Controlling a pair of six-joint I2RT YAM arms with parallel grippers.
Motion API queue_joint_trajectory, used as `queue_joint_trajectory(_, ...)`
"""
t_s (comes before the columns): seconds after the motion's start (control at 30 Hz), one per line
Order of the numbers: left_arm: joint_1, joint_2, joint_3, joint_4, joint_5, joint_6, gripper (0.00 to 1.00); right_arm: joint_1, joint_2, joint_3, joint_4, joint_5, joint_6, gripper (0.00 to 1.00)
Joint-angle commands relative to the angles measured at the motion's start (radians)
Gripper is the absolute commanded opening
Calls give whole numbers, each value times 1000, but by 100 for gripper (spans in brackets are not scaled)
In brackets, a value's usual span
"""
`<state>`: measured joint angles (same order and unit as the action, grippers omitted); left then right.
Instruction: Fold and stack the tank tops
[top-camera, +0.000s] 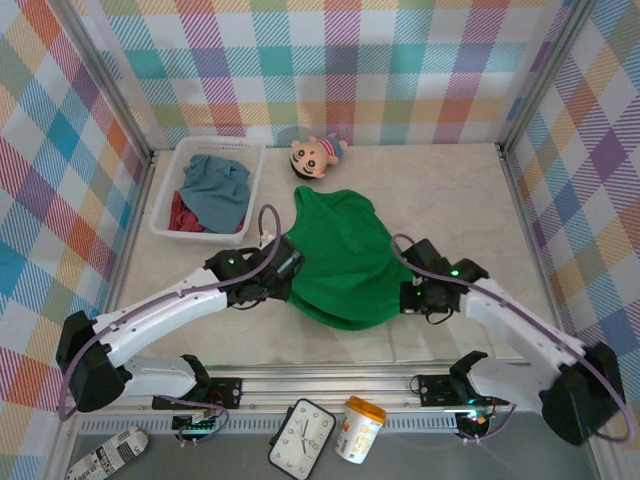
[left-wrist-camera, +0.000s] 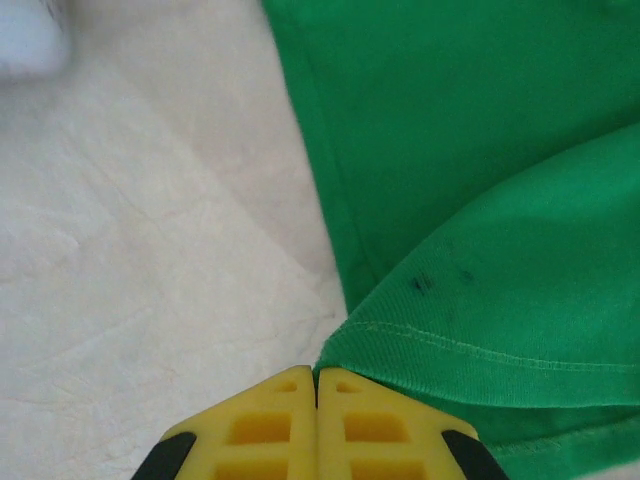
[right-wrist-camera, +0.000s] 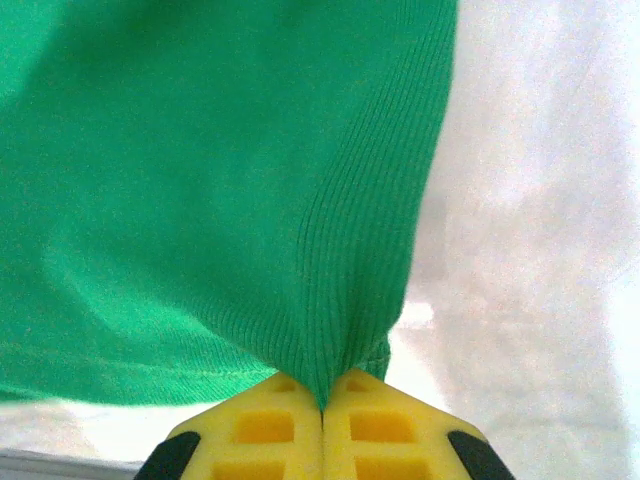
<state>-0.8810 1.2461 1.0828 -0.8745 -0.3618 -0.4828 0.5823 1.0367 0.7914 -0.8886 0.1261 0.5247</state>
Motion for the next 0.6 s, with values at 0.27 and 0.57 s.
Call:
queue_joint_trajectory(0.27,13,6,505,-111,-217,298,0,-6,-114,499,98,217,-385,0)
queue_joint_trajectory(0.57,39,121,768,76,-341,551,0,-6,9,808,244,241,-610,0)
